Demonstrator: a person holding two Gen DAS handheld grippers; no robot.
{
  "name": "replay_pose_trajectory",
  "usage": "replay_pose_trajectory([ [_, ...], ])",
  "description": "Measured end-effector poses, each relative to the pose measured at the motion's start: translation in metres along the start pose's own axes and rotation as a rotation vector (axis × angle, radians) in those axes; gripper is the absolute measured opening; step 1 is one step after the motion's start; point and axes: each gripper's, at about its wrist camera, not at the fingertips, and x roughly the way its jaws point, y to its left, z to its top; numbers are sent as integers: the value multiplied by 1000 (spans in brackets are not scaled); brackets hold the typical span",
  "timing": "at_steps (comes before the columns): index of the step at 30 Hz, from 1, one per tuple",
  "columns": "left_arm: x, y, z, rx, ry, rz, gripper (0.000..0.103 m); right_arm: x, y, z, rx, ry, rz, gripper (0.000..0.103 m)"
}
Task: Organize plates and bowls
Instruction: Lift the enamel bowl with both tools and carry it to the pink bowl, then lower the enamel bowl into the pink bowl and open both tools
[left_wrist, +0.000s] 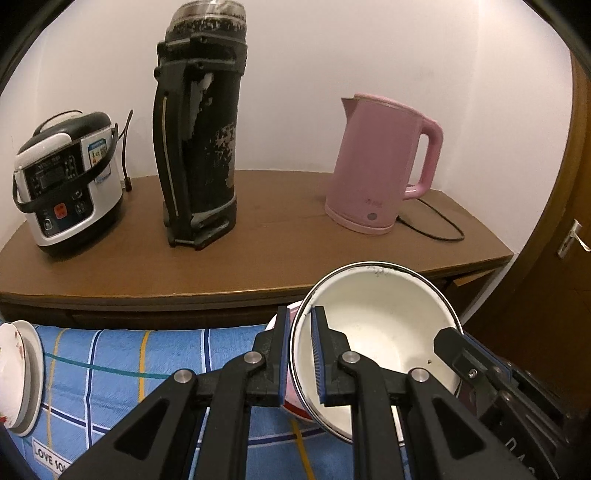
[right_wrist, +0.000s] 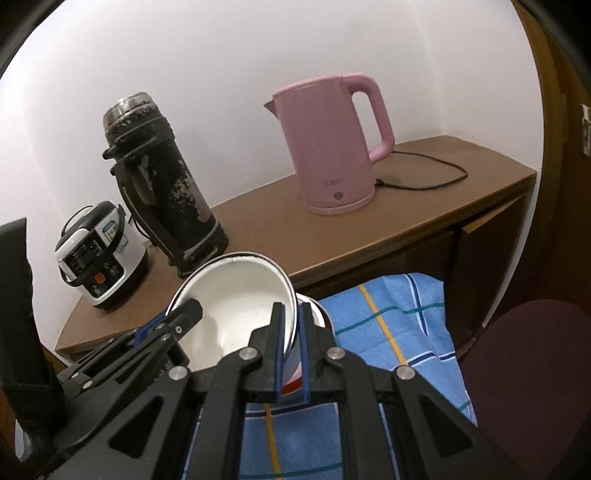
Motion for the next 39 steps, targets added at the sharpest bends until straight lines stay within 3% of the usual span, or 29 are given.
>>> replay_pose_trajectory([
  [14,37,8,-5,-28,67,15,13,41,-9,-4,27,70,-4,7],
  [39,67,13,-11,-56,136,15,11,72,-15,-12,11,141,-57,7],
])
